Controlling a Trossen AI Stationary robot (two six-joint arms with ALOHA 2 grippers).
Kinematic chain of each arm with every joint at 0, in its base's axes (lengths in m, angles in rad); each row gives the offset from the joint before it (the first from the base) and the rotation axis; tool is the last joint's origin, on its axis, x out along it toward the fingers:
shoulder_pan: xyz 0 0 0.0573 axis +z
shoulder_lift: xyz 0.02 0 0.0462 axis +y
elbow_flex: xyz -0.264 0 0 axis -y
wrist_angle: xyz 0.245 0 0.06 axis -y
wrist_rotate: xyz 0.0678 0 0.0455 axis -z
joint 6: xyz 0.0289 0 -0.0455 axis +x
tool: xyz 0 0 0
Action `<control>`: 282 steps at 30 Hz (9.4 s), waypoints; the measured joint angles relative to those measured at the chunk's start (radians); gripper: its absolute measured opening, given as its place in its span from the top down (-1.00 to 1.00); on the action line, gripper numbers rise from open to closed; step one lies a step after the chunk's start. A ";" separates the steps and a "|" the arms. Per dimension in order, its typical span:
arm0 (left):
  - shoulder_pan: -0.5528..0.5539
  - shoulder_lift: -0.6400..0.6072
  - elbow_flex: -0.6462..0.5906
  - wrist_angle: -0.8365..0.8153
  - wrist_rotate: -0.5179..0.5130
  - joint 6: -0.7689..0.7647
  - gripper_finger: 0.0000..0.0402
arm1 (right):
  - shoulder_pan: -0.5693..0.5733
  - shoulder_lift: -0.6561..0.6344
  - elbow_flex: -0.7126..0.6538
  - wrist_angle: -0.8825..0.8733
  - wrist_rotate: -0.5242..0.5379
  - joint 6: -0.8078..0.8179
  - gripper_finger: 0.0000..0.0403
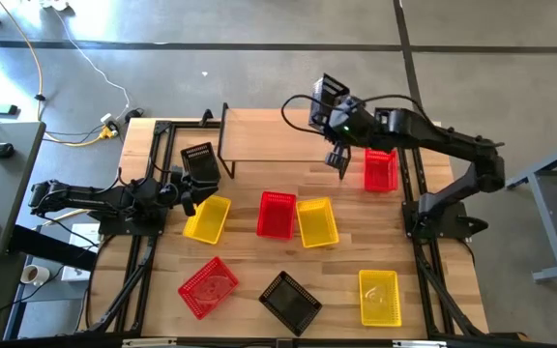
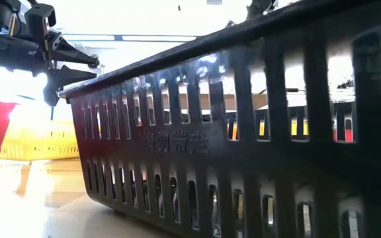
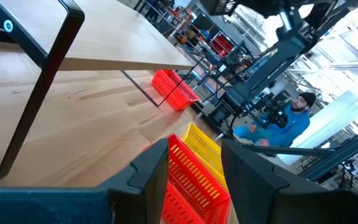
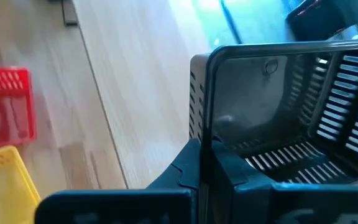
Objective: Stack baskets on shelf by color
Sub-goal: Put the middle black bin on the shelf, then put the top left yellow bin on the shelf
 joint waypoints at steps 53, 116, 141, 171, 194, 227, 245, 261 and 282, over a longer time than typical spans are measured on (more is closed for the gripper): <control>0.000 0.000 0.000 -0.029 0.009 -0.042 0.32 | -0.051 0.217 -0.003 -0.209 -0.088 -0.033 0.93; 0.000 0.081 0.400 -0.440 0.137 0.315 0.46 | -0.020 0.207 0.371 -0.250 -0.091 0.201 0.67; -0.103 0.511 0.747 -1.034 0.479 0.421 0.16 | -0.020 0.207 0.371 -0.273 -0.254 0.328 0.67; -0.325 1.049 0.747 -1.051 0.387 0.354 0.27 | -0.020 0.208 0.370 -0.273 -0.319 0.267 0.67; -0.331 1.156 0.747 -1.048 0.390 0.290 0.95 | -0.020 0.208 0.370 -0.273 -0.319 0.267 0.67; -0.211 0.856 1.266 -1.076 -0.132 0.643 0.99 | -0.020 0.208 0.370 -0.271 -0.312 0.346 0.67; 0.179 0.896 1.368 -0.878 -0.204 1.191 0.99 | -0.020 0.208 0.370 -0.269 -0.186 0.510 0.67; 0.307 1.101 1.366 -0.996 -0.071 1.138 1.00 | -0.020 0.208 0.370 -0.270 -0.176 0.532 0.67; 0.318 1.238 1.367 -1.143 0.029 1.075 1.00 | -0.020 0.208 0.370 -0.272 -0.176 0.533 0.67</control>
